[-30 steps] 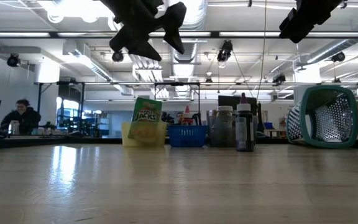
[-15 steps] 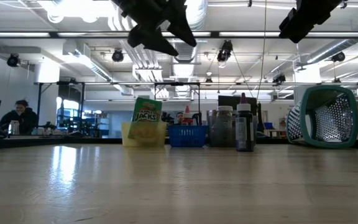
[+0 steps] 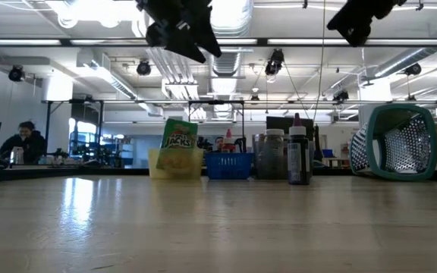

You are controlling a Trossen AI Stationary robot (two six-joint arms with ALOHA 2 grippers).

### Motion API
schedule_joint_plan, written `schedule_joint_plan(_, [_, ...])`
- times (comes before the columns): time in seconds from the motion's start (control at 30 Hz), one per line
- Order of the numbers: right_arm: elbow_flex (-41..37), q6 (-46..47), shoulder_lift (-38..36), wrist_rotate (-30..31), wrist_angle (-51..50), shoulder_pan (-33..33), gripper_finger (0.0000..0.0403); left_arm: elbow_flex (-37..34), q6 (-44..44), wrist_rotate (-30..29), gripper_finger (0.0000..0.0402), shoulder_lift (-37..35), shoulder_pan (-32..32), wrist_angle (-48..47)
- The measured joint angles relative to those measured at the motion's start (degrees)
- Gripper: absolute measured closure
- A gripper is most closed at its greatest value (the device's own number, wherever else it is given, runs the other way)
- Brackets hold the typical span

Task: Pick & Place Kitchen Items
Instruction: Put the large purple food coloring bottle into the blue bin

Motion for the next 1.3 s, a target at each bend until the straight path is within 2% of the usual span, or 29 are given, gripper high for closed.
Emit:
schedule_joint_plan(0.17, [0.0,2.46,0.04,0.03,5.78,0.0,0.0394,-1.97,-0.02,-1.19,0.016,-2.32,-0.14,-0.61])
schedule_joint_plan(0.33, [0.0,2.46,0.04,0.07,10.38,0.0,0.0394,-8.91,-0.24,-0.87,0.0192,-6.07,-0.23,4.86])
schedule_joint_plan(0.47, [0.0,2.63,0.34,0.06,9.29,0.0,0.0394,-16.64,1.71,2.79,0.0206,-10.96,-0.23,14.22])
schedule_joint_plan(0.57, [0.0,4.27,1.99,0.33,8.4,0.0,0.0394,-23.16,5.56,7.92,0.0211,-14.45,-0.23,24.08])
schedule_joint_plan(0.67, [0.0,4.25,4.51,0.54,7.61,0.0,0.0389,-28.84,9.89,9.96,0.0211,-17.19,-0.23,33.64])
schedule_joint_plan(0.8, [0.75,5.68,7.82,0.61,5.51,0.0,0.037,-34.63,12.43,9.96,0.0211,-19.76,-0.19,40.27])
schedule_joint_plan(0.93, [3.34,8.31,10.8,0.72,-0.05,0.14,0.0343,-37.96,13.83,9.86,0.0211,-21.36,-0.14,42.11])
schedule_joint_plan(1.13, [6.95,9.73,15.91,1.09,-5.96,0.2,0.0292,-40.31,16.13,9.85,0.0211,-22.59,-0.14,42.26])
schedule_joint_plan(1.3, [8.41,9.78,19.38,1.33,-7.1,1.03,0.0249,-40.35,16.52,9.85,0.0211,-22.62,-0.14,41.97])
